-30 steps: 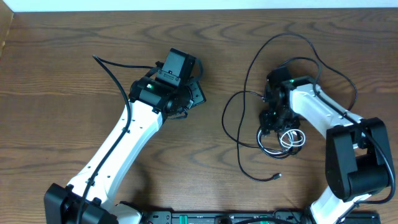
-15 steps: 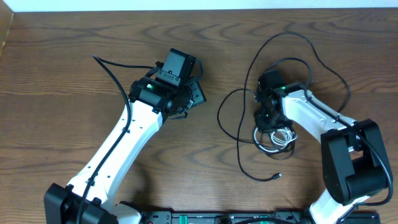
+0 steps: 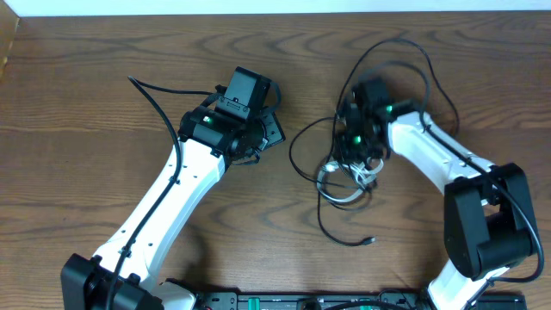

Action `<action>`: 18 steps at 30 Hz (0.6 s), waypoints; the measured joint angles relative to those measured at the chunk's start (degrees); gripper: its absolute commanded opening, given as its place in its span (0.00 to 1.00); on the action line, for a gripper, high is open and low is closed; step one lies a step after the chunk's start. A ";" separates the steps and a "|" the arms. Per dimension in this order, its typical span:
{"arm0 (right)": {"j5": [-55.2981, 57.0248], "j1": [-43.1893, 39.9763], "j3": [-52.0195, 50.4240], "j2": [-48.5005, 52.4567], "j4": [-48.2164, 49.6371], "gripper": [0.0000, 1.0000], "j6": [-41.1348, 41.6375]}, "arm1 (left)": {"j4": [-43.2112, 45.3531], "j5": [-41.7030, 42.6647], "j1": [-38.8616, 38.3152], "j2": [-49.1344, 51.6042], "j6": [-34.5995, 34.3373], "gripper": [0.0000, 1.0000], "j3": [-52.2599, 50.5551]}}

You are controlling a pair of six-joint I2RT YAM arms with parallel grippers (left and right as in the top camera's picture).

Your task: Untangle cables

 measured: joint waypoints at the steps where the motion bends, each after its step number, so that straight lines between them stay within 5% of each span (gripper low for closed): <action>1: -1.16 0.00 2.10 0.02 -0.42 0.01 0.24 | 0.00 0.00 0.00 0.00 0.00 0.54 0.00; 11: -8.59 -0.02 20.85 0.02 -6.47 0.04 2.14 | 0.00 0.02 0.00 0.00 0.00 0.54 0.00; 12: -9.09 -0.02 21.86 0.02 -6.49 0.15 2.36 | 0.00 0.02 0.00 0.00 0.00 0.54 0.00; 15: -11.10 0.00 23.63 0.02 -6.51 0.72 2.95 | 0.00 0.04 0.00 0.00 0.00 0.54 0.00; 18: -11.04 0.02 24.00 0.02 -7.58 0.93 2.95 | 0.00 0.02 0.00 0.00 0.00 0.54 0.00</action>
